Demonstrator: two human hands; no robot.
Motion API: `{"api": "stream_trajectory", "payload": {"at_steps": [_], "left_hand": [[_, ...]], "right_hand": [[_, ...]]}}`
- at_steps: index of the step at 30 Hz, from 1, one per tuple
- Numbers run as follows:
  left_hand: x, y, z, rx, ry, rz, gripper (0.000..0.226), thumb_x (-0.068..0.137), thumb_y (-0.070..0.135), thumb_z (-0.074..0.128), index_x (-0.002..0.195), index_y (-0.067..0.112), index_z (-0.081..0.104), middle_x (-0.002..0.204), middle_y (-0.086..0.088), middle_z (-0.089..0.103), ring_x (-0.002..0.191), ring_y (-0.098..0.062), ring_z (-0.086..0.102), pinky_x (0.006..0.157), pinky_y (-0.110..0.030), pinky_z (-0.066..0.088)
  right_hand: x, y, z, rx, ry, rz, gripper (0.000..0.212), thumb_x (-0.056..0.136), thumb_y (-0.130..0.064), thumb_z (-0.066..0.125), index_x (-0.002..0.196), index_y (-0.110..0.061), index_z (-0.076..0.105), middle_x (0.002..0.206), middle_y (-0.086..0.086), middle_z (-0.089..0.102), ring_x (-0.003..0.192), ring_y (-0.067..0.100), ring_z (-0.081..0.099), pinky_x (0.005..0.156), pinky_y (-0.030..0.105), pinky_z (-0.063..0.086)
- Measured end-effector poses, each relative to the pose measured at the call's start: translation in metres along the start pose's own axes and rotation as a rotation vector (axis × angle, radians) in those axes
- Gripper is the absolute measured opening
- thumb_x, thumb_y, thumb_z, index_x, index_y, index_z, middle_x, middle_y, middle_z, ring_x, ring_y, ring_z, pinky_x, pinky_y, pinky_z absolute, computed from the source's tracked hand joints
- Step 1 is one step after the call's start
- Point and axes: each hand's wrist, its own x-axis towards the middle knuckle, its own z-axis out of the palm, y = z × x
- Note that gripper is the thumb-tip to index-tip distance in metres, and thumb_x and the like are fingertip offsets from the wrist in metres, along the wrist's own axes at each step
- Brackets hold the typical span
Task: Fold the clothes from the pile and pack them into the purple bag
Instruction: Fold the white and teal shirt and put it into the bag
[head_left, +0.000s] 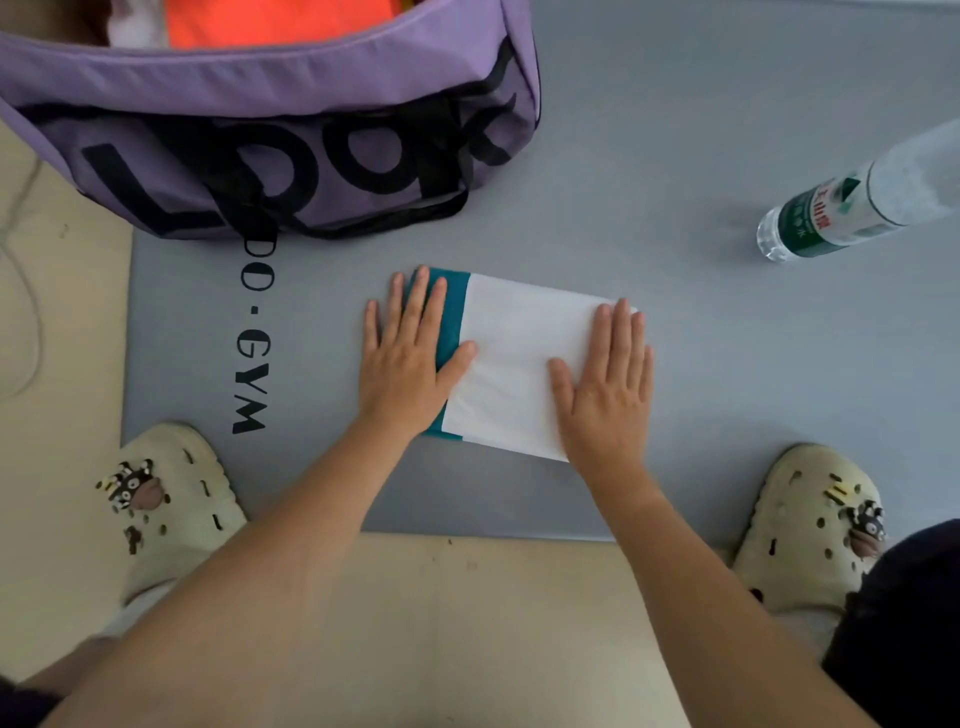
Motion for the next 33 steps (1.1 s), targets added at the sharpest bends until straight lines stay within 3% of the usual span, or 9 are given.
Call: {"api": "stream_trajectory", "payload": {"at_steps": [6,9,12,16,21,23,27,30,33], "left_hand": [[-0.019,0.049,-0.020,-0.439,0.212,-0.524,0.058,0.084,0.046,0.068,0.129,0.013,0.052,0.121,-0.005,0.061,0.111,-0.028,0.054,0.088,-0.040,0.044],[-0.013,0.054,-0.030,-0.822,0.022,-0.902,0.049,0.071,0.050,0.076,0.099,0.018,0.052,0.089,0.007,0.063,0.081,-0.019,0.064,0.062,-0.031,0.046],[-0.009,0.043,-0.036,-1.101,-0.151,-0.999,0.048,0.064,0.044,0.087,0.090,0.015,0.061,0.086,0.005,0.067,0.076,-0.016,0.065,0.063,-0.029,0.051],[-0.016,0.038,-0.048,-1.332,-0.440,-0.958,0.052,0.064,0.039,0.091,0.102,0.013,0.069,0.099,-0.002,0.074,0.091,-0.022,0.070,0.081,-0.038,0.058],[-0.038,0.037,-0.075,-1.463,-0.467,-0.821,0.047,0.074,0.038,0.084,0.112,0.014,0.069,0.108,-0.004,0.075,0.102,-0.025,0.070,0.095,-0.045,0.054],[-0.041,0.032,-0.100,-1.592,-0.415,-0.739,0.049,0.075,0.038,0.081,0.116,0.015,0.067,0.112,-0.005,0.074,0.107,-0.027,0.069,0.093,-0.044,0.055],[-0.025,0.008,-0.171,-1.800,-0.128,-0.516,0.043,0.071,0.031,0.080,0.111,0.019,0.069,0.111,-0.004,0.074,0.103,-0.022,0.071,0.075,-0.032,0.059],[-0.002,-0.022,-0.226,-1.902,0.093,-0.339,0.039,0.079,0.023,0.077,0.117,0.020,0.066,0.120,-0.006,0.070,0.111,-0.023,0.067,0.084,-0.037,0.058],[0.021,-0.054,-0.261,-1.882,0.154,-0.324,0.036,0.087,0.021,0.071,0.122,0.018,0.063,0.120,-0.005,0.071,0.111,-0.024,0.067,0.081,-0.038,0.058]], "right_hand": [[-0.017,-0.009,-0.015,0.118,0.039,0.453,0.065,0.094,-0.051,0.052,0.140,-0.007,0.040,0.134,0.016,0.048,0.125,0.036,0.042,0.096,0.048,0.034],[-0.012,-0.016,-0.021,0.312,-0.037,0.714,0.051,0.086,-0.052,0.063,0.117,-0.012,0.052,0.113,0.006,0.058,0.110,0.031,0.054,0.096,0.049,0.040],[-0.001,-0.011,-0.030,0.518,-0.197,0.903,0.046,0.079,-0.055,0.069,0.090,-0.013,0.057,0.083,-0.003,0.062,0.086,0.026,0.061,0.091,0.047,0.046],[0.000,-0.006,-0.044,0.662,-0.373,0.888,0.041,0.076,-0.051,0.075,0.081,-0.012,0.064,0.075,-0.002,0.064,0.070,0.019,0.060,0.066,0.032,0.046],[-0.008,-0.013,-0.076,0.935,-0.301,0.705,0.025,0.083,-0.039,0.074,0.091,-0.015,0.070,0.088,0.001,0.075,0.081,0.019,0.071,0.059,0.024,0.053],[-0.002,-0.025,-0.098,1.053,-0.316,0.640,0.028,0.083,-0.041,0.073,0.094,-0.015,0.072,0.087,-0.002,0.076,0.082,0.018,0.073,0.058,0.023,0.054],[0.039,-0.074,-0.146,1.316,-0.370,0.398,0.032,0.088,-0.041,0.068,0.110,-0.017,0.070,0.108,0.001,0.074,0.101,0.021,0.071,0.081,0.036,0.057],[0.080,-0.127,-0.178,1.490,-0.428,0.184,0.037,0.091,-0.039,0.065,0.121,-0.017,0.065,0.120,0.003,0.070,0.111,0.020,0.067,0.084,0.030,0.056],[0.117,-0.180,-0.188,1.516,-0.518,0.159,0.035,0.094,-0.037,0.062,0.122,-0.016,0.063,0.121,0.003,0.069,0.110,0.021,0.067,0.078,0.028,0.056]]}}
